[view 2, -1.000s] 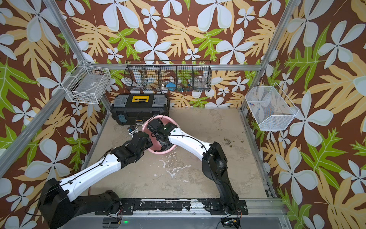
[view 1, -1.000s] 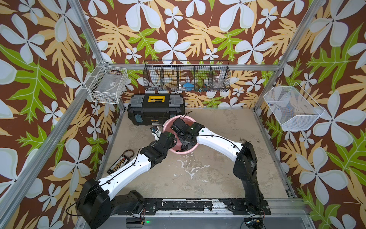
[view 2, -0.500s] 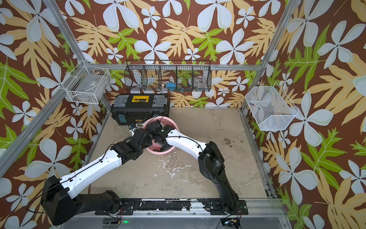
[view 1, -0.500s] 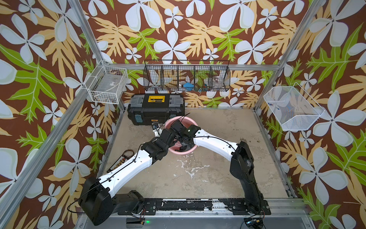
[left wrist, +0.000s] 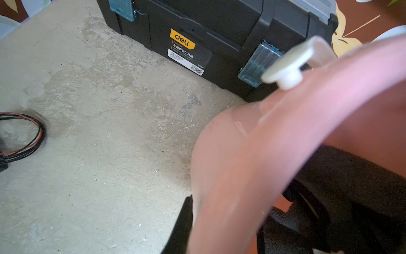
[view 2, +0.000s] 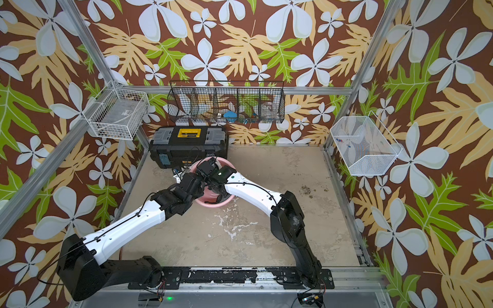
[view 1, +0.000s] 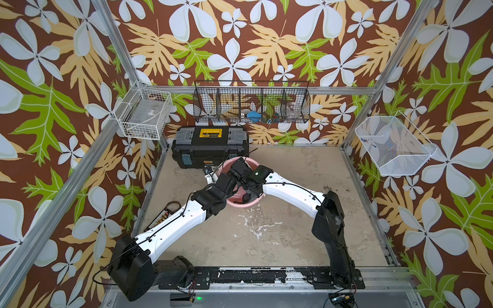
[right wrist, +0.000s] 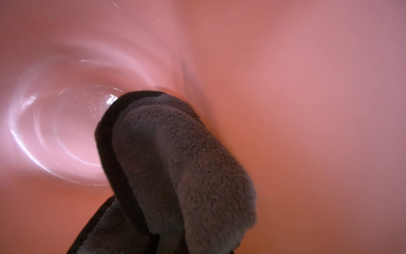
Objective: Wipe the inside of the bucket with a cloth
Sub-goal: Wipe the dirt from the inside of the bucket.
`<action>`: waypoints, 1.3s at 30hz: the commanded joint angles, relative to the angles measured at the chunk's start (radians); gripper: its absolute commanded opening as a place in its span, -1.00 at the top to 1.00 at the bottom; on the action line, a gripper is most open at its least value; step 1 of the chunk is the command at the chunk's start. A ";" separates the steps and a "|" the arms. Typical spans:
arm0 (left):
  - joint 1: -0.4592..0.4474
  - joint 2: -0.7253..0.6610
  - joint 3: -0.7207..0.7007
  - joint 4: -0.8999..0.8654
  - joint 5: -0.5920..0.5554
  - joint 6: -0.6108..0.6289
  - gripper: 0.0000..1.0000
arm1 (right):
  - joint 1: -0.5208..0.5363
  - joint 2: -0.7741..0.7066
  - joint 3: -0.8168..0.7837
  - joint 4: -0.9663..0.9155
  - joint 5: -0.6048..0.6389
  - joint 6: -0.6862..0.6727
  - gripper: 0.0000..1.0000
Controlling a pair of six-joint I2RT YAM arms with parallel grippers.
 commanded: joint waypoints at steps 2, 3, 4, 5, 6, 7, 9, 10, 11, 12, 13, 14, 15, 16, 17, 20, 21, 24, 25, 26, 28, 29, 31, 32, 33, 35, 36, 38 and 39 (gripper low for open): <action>-0.001 -0.010 -0.014 -0.068 -0.058 -0.016 1.00 | -0.003 -0.020 -0.017 -0.017 0.099 0.014 1.00; -0.001 -0.013 -0.018 -0.067 -0.058 -0.016 1.00 | -0.004 -0.024 -0.018 -0.019 0.106 0.014 1.00; 0.000 -0.016 -0.023 -0.064 -0.057 -0.016 1.00 | -0.004 -0.027 -0.019 -0.020 0.109 0.012 1.00; 0.000 -0.017 -0.025 -0.063 -0.056 -0.016 1.00 | -0.004 -0.031 -0.017 -0.027 0.111 0.013 1.00; 0.000 -0.016 -0.029 -0.061 -0.056 -0.018 1.00 | -0.004 -0.039 -0.012 -0.034 0.116 0.018 1.00; 0.000 -0.017 -0.032 -0.061 -0.056 -0.019 1.00 | -0.004 -0.051 -0.013 -0.036 0.121 0.019 1.00; -0.001 -0.018 -0.035 -0.053 -0.055 -0.020 1.00 | -0.003 -0.081 -0.020 -0.032 0.135 0.018 1.00; 0.001 -0.017 -0.036 -0.049 -0.052 -0.019 1.00 | -0.004 -0.100 -0.025 -0.024 0.145 0.017 1.00; -0.001 -0.015 -0.035 -0.047 -0.050 -0.019 1.00 | -0.004 -0.113 -0.032 -0.015 0.151 0.011 1.00; 0.000 -0.013 -0.033 -0.046 -0.048 -0.020 1.00 | -0.004 -0.129 -0.036 -0.008 0.152 0.006 1.00; -0.001 -0.010 -0.032 -0.043 -0.048 -0.018 1.00 | -0.004 -0.142 -0.038 -0.005 0.152 0.002 1.00; 0.000 -0.007 -0.030 -0.043 -0.049 -0.018 1.00 | -0.004 -0.148 -0.035 -0.007 0.151 0.001 1.00; 0.000 -0.003 -0.028 -0.042 -0.048 -0.018 1.00 | -0.003 -0.153 -0.032 -0.010 0.152 0.001 1.00; 0.000 0.000 -0.027 -0.042 -0.045 -0.018 1.00 | -0.004 -0.156 -0.033 -0.015 0.154 0.003 1.00; 0.000 0.002 -0.026 -0.041 -0.044 -0.018 1.00 | -0.004 -0.157 -0.033 -0.020 0.161 0.005 1.00; -0.001 0.002 -0.031 -0.040 -0.050 -0.014 1.00 | -0.004 -0.166 -0.044 -0.029 0.181 0.011 1.00; 0.001 0.000 -0.033 -0.040 -0.051 -0.012 1.00 | -0.003 -0.173 -0.048 -0.027 0.186 0.012 1.00; 0.001 -0.007 -0.042 -0.037 -0.052 -0.013 1.00 | -0.004 -0.201 -0.066 -0.013 0.210 0.011 1.00; 0.001 -0.009 -0.044 -0.033 -0.051 -0.013 1.00 | -0.005 -0.212 -0.067 -0.014 0.216 0.010 1.00; 0.001 -0.010 -0.046 -0.030 -0.050 -0.012 1.00 | -0.006 -0.221 -0.066 -0.015 0.225 0.009 1.00; 0.000 -0.009 -0.047 -0.029 -0.048 -0.009 1.00 | -0.009 -0.247 -0.063 -0.009 0.234 0.003 1.00; -0.001 -0.008 -0.047 -0.029 -0.046 -0.007 1.00 | -0.010 -0.261 -0.063 0.000 0.239 -0.003 1.00; 0.000 -0.009 -0.050 -0.026 -0.043 -0.009 1.00 | -0.010 -0.290 -0.064 0.018 0.236 -0.013 1.00; 0.001 -0.010 -0.052 -0.024 -0.042 -0.008 1.00 | -0.010 -0.299 -0.068 0.027 0.228 -0.017 1.00; 0.001 -0.012 -0.054 -0.021 -0.042 -0.010 1.00 | -0.010 -0.309 -0.068 0.033 0.215 -0.017 1.00; 0.000 -0.015 -0.055 -0.018 -0.042 -0.012 1.00 | -0.010 -0.324 -0.076 0.046 0.187 -0.017 1.00; 0.000 -0.015 -0.056 -0.018 -0.042 -0.013 1.00 | -0.010 -0.332 -0.085 0.058 0.175 -0.017 1.00; 0.000 -0.014 -0.053 -0.018 -0.039 -0.013 1.00 | -0.008 -0.347 -0.104 0.080 0.159 -0.017 1.00; 0.000 -0.014 -0.053 -0.017 -0.038 -0.013 1.00 | -0.008 -0.357 -0.118 0.093 0.154 -0.017 1.00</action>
